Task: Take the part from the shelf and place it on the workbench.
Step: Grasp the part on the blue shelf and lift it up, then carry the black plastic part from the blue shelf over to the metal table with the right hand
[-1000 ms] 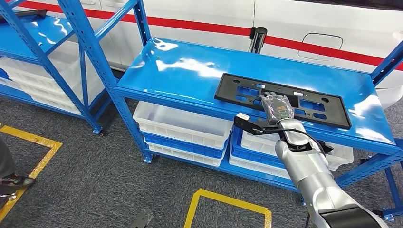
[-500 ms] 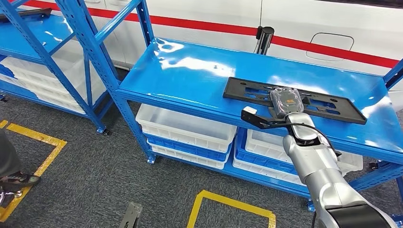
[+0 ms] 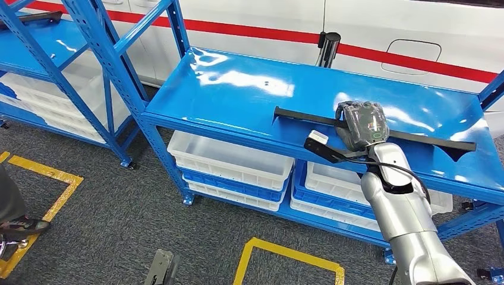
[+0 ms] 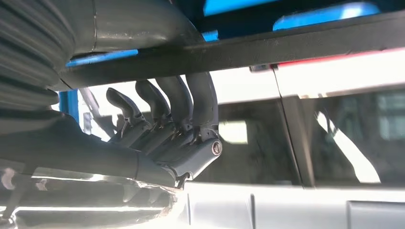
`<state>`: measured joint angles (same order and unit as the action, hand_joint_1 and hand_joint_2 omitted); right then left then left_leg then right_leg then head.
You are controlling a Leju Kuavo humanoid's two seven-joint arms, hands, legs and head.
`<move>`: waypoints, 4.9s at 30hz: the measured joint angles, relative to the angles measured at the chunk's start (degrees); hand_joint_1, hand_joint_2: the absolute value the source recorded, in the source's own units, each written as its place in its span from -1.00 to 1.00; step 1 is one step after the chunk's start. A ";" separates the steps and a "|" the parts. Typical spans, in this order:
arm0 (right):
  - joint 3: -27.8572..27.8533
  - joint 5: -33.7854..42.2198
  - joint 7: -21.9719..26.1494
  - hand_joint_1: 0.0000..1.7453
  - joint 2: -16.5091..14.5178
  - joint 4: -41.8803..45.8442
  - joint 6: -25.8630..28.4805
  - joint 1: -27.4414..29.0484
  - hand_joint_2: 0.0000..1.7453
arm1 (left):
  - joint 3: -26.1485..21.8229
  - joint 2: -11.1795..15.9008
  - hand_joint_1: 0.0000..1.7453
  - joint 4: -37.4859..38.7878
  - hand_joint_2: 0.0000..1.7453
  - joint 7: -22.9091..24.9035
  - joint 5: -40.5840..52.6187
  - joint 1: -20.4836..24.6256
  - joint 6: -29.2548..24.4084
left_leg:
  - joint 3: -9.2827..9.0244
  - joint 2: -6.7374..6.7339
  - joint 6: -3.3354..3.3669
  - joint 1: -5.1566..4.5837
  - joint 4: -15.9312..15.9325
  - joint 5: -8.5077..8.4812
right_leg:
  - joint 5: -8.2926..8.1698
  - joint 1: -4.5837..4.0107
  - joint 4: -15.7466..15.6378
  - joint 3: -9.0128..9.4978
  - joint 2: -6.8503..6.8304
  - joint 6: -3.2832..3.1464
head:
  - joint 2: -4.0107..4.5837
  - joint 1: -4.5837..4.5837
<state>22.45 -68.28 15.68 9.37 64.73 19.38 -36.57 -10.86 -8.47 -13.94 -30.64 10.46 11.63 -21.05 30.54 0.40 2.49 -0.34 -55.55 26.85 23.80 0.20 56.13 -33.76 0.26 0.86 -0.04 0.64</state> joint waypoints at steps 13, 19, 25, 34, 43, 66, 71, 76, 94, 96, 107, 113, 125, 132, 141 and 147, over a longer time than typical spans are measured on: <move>-0.77 -0.03 -0.32 0.80 1.74 10.11 0.31 3.24 1.00 | 0.01 -0.35 -1.00 0.10 1.00 10.65 2.24 -0.22 4.16 | -0.03 0.02 0.47 -0.51 0.05 -0.19 | -0.41 0.70 -0.52 0.28 -0.01 0.62 | 0.01 0.05; -0.74 -0.46 -0.29 0.80 1.77 10.18 0.57 4.30 1.00 | 0.24 -1.11 -1.00 0.34 1.00 14.37 3.34 -0.53 6.41 | -1.24 -0.41 2.11 0.41 3.04 -2.30 | 4.97 0.93 11.65 -5.55 -0.10 0.74 | 0.00 -0.09; -0.67 -0.70 -0.30 0.80 1.66 9.64 0.71 5.37 1.00 | 0.28 -1.31 -1.00 0.59 1.00 14.90 3.78 -0.77 6.61 | 0.18 -0.13 -0.66 1.52 -0.01 -0.87 | 1.43 3.14 3.17 -0.81 0.10 4.64 | 0.00 -0.25; -0.49 -1.04 -0.43 0.80 1.50 9.35 0.84 5.66 1.00 | 0.31 -1.25 -1.00 0.76 1.00 15.04 3.95 -0.85 6.76 | 7.11 -0.30 -2.31 1.98 -13.90 7.86 | 0.24 2.36 3.45 -3.03 0.37 0.63 | 0.00 0.20; -0.48 -1.78 -1.20 0.80 1.56 9.28 0.79 5.80 1.00 | 0.32 -1.01 -1.00 0.76 1.00 16.10 4.37 -0.41 6.74 | -1.41 -0.35 3.26 -1.08 -3.09 4.12 | -3.09 1.05 2.71 -4.98 0.14 0.46 | 0.01 -0.13; -0.71 -4.43 -4.07 0.80 2.10 9.61 -0.40 7.46 1.00 | 0.58 -1.31 -1.00 0.92 1.00 17.57 5.87 -0.80 6.76 | 12.26 -0.47 -2.02 0.69 -17.42 5.49 | 2.15 1.72 2.08 0.04 -0.41 -0.60 | 0.00 0.53; -1.22 -4.50 -4.50 0.80 2.33 9.88 -0.36 7.88 1.00 | 0.73 -1.28 -1.00 0.93 1.00 17.94 6.42 -0.64 6.85 | 1.83 -0.22 -0.93 0.78 -7.43 2.20 | -0.31 1.48 2.11 -2.59 -0.35 0.26 | 0.00 0.52; -1.72 -4.44 -4.66 0.80 2.49 10.42 -0.32 8.42 1.00 | 0.84 -1.24 -1.00 0.93 1.00 18.03 6.81 -0.49 6.86 | -1.00 -0.24 0.61 -0.02 -1.19 1.23 | -1.89 1.60 1.71 -3.46 -0.44 2.11 | 0.01 0.47; -2.77 -4.92 -4.81 0.80 2.96 11.77 -0.23 9.99 1.00 | 1.68 -1.18 -1.00 0.99 1.00 18.12 7.27 -0.50 6.88 | 10.75 -0.31 -1.30 -0.02 -7.97 -0.30 | 3.80 1.51 0.79 3.56 -0.61 -0.79 | 0.00 0.62; -2.78 -4.92 -4.81 0.80 2.94 11.88 -0.23 10.02 1.00 | 1.69 -1.15 -1.00 0.99 1.00 18.12 7.38 -0.50 6.86 | 12.36 -0.29 -2.09 0.47 -15.66 4.65 | 2.48 1.46 0.90 1.94 -0.62 -0.92 | 0.01 0.69; -4.08 -5.82 -5.52 0.80 3.00 14.68 0.17 11.72 1.00 | 2.03 -0.56 -1.00 0.92 1.00 18.28 8.92 0.69 7.16 | -1.16 -0.16 0.40 0.20 -0.57 0.82 | -1.92 1.49 1.00 -2.66 -0.75 2.34 | 0.00 0.60; -4.90 -6.41 -5.70 0.80 3.32 15.32 0.09 13.10 1.00 | 2.14 -0.49 -1.00 0.93 1.00 18.11 9.12 0.93 7.50 | 4.31 -0.65 1.76 -0.28 -0.05 -4.12 | 8.32 1.06 17.62 -6.51 -0.59 1.21 | 0.00 0.10; -5.00 -5.70 -5.40 0.80 2.98 15.72 -0.79 13.53 1.00 | 2.16 -0.67 -1.00 1.04 1.00 17.66 8.71 -0.02 7.86 | 10.82 -0.34 -1.37 -0.02 -7.07 -1.72 | 6.25 0.86 -0.15 7.32 -0.60 -1.40 | 0.00 0.69; -5.08 -4.87 -4.93 0.80 2.76 15.81 -0.75 13.76 1.00 | 2.16 -0.48 -1.00 1.05 1.00 17.93 9.02 -0.09 7.53 | 5.94 2.03 -0.69 0.64 -6.79 -2.19 | 5.25 0.57 1.20 5.03 1.45 -1.05 | 0.00 0.50; -5.22 -5.26 -4.64 0.80 2.37 16.10 -0.30 13.33 1.00 | 2.12 -0.11 -1.00 1.04 1.00 18.01 9.29 0.45 6.77 | 2.35 0.52 1.50 0.43 1.02 -3.74 | 6.53 1.49 5.78 0.28 1.61 0.86 | 0.00 0.75; -5.48 -5.34 -4.64 0.80 2.39 16.12 -0.28 13.56 1.00 | 2.11 -0.27 -1.00 1.05 1.00 18.02 9.35 0.45 6.82 | 2.51 -3.25 0.82 0.86 0.60 -3.41 | 5.23 2.41 9.79 -3.08 -1.00 3.73 | 0.00 0.36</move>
<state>16.97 -73.62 11.04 11.76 80.85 19.10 -23.01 -8.74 -8.74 -12.90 -12.63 19.81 12.08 -14.23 33.05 -2.85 3.31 0.52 -54.95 23.45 29.03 2.62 65.92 -36.84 -0.73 4.59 -0.04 0.99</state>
